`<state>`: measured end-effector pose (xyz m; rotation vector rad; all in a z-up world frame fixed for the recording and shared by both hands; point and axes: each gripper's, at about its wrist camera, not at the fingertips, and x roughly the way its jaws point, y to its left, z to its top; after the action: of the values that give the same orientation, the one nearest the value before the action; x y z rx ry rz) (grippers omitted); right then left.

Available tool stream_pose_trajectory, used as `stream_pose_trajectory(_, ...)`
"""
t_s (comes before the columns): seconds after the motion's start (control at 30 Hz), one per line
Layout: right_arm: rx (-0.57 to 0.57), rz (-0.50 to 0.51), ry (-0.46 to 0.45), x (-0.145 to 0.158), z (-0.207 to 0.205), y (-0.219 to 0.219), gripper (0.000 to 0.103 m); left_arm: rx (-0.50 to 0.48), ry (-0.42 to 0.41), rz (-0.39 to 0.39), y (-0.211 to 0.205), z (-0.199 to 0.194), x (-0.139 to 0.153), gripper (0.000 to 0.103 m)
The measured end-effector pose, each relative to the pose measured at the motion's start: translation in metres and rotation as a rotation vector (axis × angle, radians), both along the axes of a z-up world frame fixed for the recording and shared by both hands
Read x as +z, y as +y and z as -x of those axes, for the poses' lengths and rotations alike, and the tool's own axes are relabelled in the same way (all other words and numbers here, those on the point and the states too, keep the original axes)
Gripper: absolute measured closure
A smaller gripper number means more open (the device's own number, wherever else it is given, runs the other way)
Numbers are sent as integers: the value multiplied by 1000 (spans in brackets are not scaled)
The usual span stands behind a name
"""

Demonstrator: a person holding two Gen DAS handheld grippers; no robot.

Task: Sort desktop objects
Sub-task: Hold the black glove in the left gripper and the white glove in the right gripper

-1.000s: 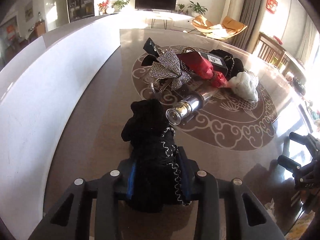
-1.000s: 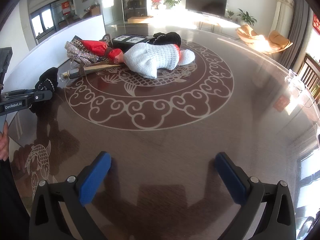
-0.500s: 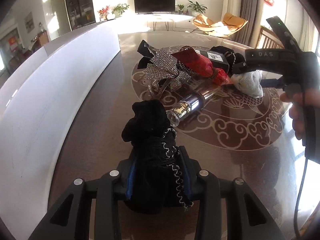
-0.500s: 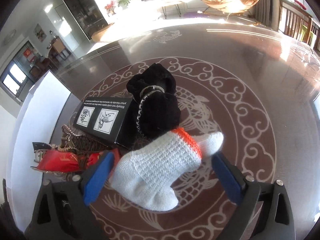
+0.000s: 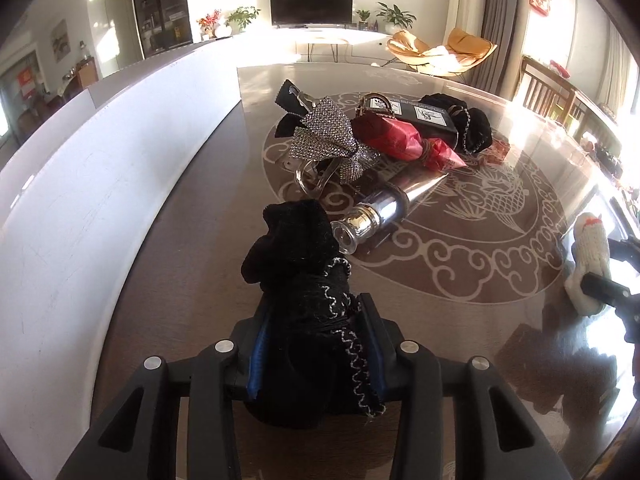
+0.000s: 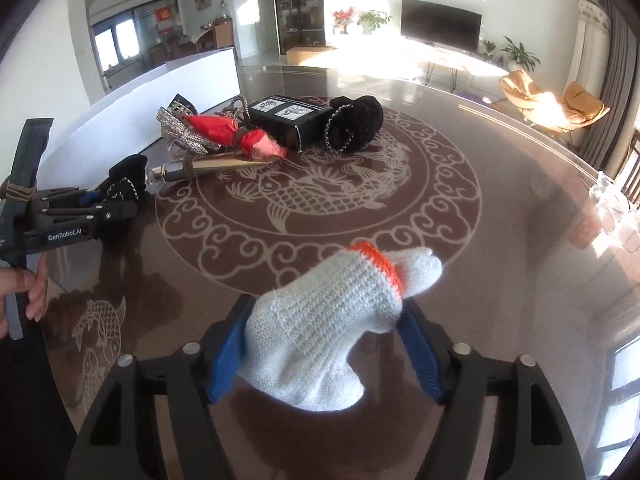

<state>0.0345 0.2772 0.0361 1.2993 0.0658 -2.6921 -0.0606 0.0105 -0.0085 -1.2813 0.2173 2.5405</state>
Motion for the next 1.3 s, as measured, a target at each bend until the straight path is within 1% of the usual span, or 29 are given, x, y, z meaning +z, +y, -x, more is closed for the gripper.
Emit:
stream_pose_trajectory(0.03,-14,3,-3,1,-1,4,11,5,-3,16,1,0,-2,29)
stream_pose_trajectory(0.07,-27,13,-3,-1,-2,5,8,18,-4,42,4,1,-4,16)
stream_pose_trajectory(0.1,-36,28,-6,-2,-3,7,8,30,-3,68,6,3,-6,2)
stream_pose_trajectory(0.2,-69,77,-29,-9,1,6,8,32,-18,51,3,4,-8,2)
stream_pose_trajectory(0.23,-79,79,-20,-9,1,4,5,34,-30,35,1,6,-9,2)
stream_pose_trajectory(0.27,-83,66,-27,-11,3,0,3,38,-45,16,-2,8,-10,1)
stream_pose_trajectory(0.37,-88,14,-42,-14,5,-8,0,43,-46,17,-4,8,-11,0)
stream_pose_trajectory(0.43,-87,-38,-53,-17,6,-14,0,44,-46,16,-4,8,-11,0)
stream_pose_trajectory(1.3,-91,-39,-52,-17,6,-15,0,46,-45,14,-2,9,-12,0)
